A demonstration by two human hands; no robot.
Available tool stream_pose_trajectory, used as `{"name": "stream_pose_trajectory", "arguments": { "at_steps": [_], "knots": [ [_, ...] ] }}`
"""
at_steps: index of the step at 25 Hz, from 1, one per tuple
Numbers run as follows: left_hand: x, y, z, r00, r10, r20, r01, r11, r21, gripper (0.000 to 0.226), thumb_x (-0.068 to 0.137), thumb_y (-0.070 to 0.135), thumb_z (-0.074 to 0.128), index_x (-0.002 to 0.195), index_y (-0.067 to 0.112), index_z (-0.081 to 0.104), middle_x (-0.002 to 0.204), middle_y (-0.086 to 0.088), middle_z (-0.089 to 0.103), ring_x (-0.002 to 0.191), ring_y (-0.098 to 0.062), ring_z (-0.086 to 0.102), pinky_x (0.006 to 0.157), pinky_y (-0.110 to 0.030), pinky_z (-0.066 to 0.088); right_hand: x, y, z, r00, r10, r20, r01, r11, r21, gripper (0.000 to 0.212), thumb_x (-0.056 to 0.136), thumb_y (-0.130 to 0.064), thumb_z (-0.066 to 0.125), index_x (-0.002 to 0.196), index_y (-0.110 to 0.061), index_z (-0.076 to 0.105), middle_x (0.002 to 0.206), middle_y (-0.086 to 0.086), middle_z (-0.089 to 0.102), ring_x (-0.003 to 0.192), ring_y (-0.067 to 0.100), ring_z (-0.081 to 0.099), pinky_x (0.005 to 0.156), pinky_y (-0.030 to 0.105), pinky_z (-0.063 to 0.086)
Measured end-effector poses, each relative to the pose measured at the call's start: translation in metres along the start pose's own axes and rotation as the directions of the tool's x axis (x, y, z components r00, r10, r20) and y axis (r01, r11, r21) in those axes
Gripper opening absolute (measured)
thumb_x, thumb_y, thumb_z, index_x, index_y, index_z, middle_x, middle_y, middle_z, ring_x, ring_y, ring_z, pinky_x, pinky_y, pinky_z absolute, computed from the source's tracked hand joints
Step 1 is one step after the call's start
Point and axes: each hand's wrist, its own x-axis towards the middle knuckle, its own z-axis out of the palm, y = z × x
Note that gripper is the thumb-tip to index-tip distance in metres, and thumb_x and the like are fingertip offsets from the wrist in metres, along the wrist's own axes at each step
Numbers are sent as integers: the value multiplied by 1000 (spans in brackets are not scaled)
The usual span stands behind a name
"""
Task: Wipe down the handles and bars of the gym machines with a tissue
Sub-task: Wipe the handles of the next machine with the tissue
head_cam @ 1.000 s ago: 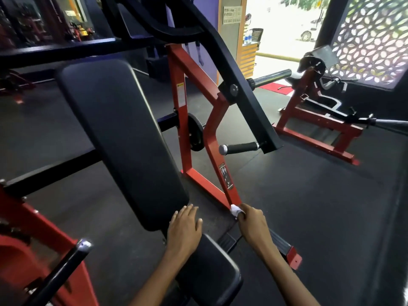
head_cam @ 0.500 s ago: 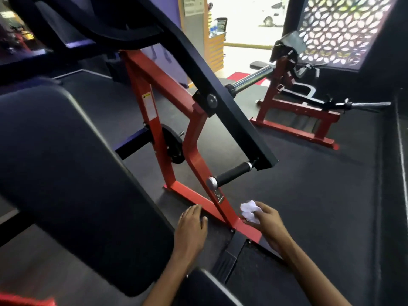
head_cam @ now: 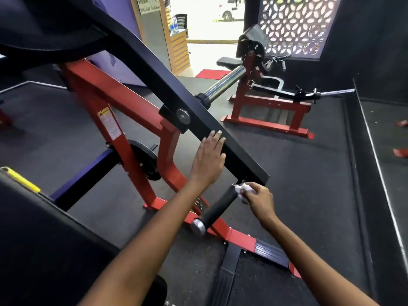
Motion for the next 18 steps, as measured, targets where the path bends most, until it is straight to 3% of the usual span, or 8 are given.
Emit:
{"name": "stream_pose_trajectory", "arguments": {
  "at_steps": [3,5,8,10,12,14,15,18],
  "knots": [
    [53,-14,19,994,58,97,-75,982,175,55,103,26,33,152,5,18,161,-10,8,149,-23,-2,118,-36,-6,35,1,18,970,-243,-15,231,938,-258,16,84,-2,60,90,-5,74,85,2,65,79,11,58,65,0,35],
    [70,-30,31,982,11,188,-67,954,293,58,105,33,22,153,8,3,162,-7,-6,148,-21,-12,117,-35,-12,56,10,22,941,-336,47,330,875,-354,19,82,4,57,90,-4,73,92,4,67,85,14,61,74,8,39],
    [71,-46,44,978,-12,207,-72,917,392,60,105,35,18,153,10,-9,160,-5,-17,147,-20,-18,116,-36,-16,58,29,24,904,-370,214,428,771,-472,16,80,3,57,83,-9,68,85,4,67,82,17,62,71,22,42],
    [69,-47,49,982,6,191,-79,923,376,60,105,35,18,152,9,-9,161,-6,-16,147,-20,-18,117,-37,-15,25,37,38,860,-416,294,508,738,-443,23,79,4,57,93,-11,68,96,5,68,92,16,64,82,20,45],
    [69,-46,50,985,6,170,-70,925,373,61,105,36,17,152,7,-10,161,-7,-16,147,-21,-17,118,-38,-13,-22,33,55,763,-485,428,624,727,-287,34,77,5,57,104,-11,68,111,5,67,106,13,61,94,19,43],
    [68,-45,50,987,4,161,-67,917,393,61,105,37,15,151,6,-11,160,-9,-16,147,-22,-17,118,-37,-13,-32,24,54,686,-525,504,678,713,-179,31,80,-1,56,107,-8,69,114,5,67,105,10,60,95,15,42],
    [68,-46,50,986,3,166,-70,914,399,62,105,37,14,151,5,-11,160,-9,-16,147,-22,-17,118,-37,-13,-19,20,48,702,-522,485,666,723,-186,27,83,-7,54,106,-7,69,111,6,68,102,10,62,93,13,41],
    [67,-46,49,984,7,176,-72,926,369,62,105,37,17,151,5,-10,160,-10,-15,147,-22,-17,118,-35,-14,45,17,29,867,-363,341,478,796,-370,22,86,-6,54,101,-8,71,103,8,70,98,21,65,86,20,44]
  ]
}}
